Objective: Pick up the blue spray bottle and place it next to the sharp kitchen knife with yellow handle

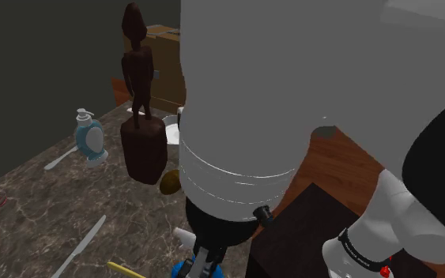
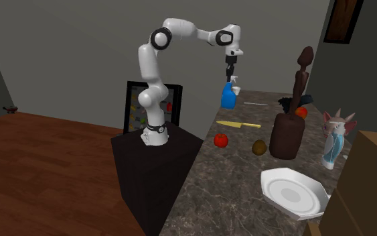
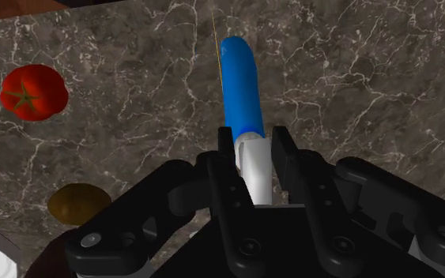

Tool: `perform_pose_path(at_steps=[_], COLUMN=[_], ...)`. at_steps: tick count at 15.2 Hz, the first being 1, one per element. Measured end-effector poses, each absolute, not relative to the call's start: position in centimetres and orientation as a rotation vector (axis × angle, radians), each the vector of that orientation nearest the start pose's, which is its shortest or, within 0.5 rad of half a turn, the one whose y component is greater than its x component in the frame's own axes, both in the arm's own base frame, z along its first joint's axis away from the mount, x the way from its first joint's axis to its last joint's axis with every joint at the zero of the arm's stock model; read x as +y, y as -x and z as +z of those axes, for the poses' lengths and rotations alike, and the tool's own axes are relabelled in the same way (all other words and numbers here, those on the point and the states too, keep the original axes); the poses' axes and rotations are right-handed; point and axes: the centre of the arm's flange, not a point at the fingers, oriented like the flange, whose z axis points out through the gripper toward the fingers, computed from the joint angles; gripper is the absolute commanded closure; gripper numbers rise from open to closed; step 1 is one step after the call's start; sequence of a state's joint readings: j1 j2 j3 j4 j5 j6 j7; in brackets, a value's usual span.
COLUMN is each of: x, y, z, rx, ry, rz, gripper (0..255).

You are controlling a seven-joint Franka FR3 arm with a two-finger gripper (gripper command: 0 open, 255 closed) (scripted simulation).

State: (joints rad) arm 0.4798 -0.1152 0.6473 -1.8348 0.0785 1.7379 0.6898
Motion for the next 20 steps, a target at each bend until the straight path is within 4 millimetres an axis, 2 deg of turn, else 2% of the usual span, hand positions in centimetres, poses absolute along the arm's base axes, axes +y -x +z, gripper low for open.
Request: perform_pose_path(at_steps=[7, 9, 20], x=[56.3, 57.6, 58.0], y=[-16.1, -15.5, -15.2], z=[54.1, 53.5, 47.8], rx=[-0.657, -0.655, -0.653], ry=[3.071, 3.071, 3.071], rz=[0.015, 0.015, 0.014], gripper=[255, 255, 255])
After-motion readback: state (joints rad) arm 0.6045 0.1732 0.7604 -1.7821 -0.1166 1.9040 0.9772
